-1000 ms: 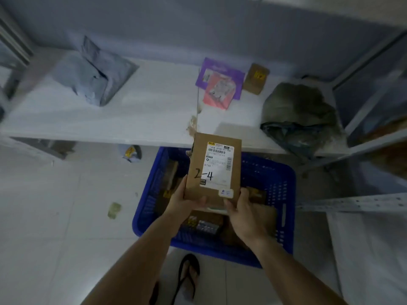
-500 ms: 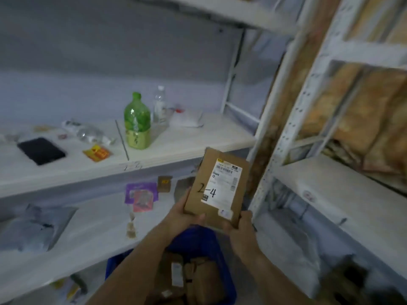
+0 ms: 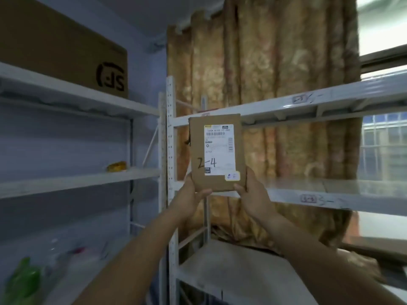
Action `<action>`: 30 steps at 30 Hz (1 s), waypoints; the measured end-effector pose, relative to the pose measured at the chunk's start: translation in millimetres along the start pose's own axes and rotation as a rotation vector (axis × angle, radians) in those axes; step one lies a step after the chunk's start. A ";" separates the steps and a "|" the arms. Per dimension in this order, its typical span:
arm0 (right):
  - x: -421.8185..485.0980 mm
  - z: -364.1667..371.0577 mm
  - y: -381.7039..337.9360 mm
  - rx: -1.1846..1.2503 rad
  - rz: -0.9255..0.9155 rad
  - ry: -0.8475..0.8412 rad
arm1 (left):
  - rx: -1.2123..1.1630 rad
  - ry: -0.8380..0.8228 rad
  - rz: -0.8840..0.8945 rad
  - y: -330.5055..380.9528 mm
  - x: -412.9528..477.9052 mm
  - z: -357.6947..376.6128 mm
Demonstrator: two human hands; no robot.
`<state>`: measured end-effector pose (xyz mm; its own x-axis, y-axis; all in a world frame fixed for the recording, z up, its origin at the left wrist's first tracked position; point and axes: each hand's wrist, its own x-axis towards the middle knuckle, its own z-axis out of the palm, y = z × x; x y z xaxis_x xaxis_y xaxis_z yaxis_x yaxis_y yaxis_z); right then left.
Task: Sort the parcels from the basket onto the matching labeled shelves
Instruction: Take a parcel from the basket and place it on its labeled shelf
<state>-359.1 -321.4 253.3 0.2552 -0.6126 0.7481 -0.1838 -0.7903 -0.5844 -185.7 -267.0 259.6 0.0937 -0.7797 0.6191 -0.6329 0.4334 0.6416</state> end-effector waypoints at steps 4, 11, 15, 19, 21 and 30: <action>0.0 -109.6 -6.6 -0.155 -0.119 0.131 | 0.006 -0.117 0.082 84.7 33.6 61.0; -9.9 -247.7 8.8 -0.296 -0.097 0.232 | 0.123 -0.161 0.200 175.4 67.7 152.1; -10.5 -273.5 14.0 -0.248 -0.067 0.213 | 0.161 -0.148 0.193 189.6 76.3 170.6; -7.9 -290.3 16.1 -0.245 -0.047 0.184 | 0.102 -0.160 0.218 198.8 80.6 186.4; -9.5 -298.8 17.4 -0.275 -0.030 0.172 | 0.075 -0.179 0.231 203.0 83.0 195.3; -5.0 -352.1 17.2 -0.311 -0.034 0.306 | -0.187 -0.092 0.403 236.0 103.8 252.4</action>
<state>-697.7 -335.9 350.2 -0.0186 -0.5246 0.8511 -0.4694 -0.7470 -0.4707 -519.3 -359.8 361.0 -0.2055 -0.5655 0.7988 -0.4547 0.7779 0.4337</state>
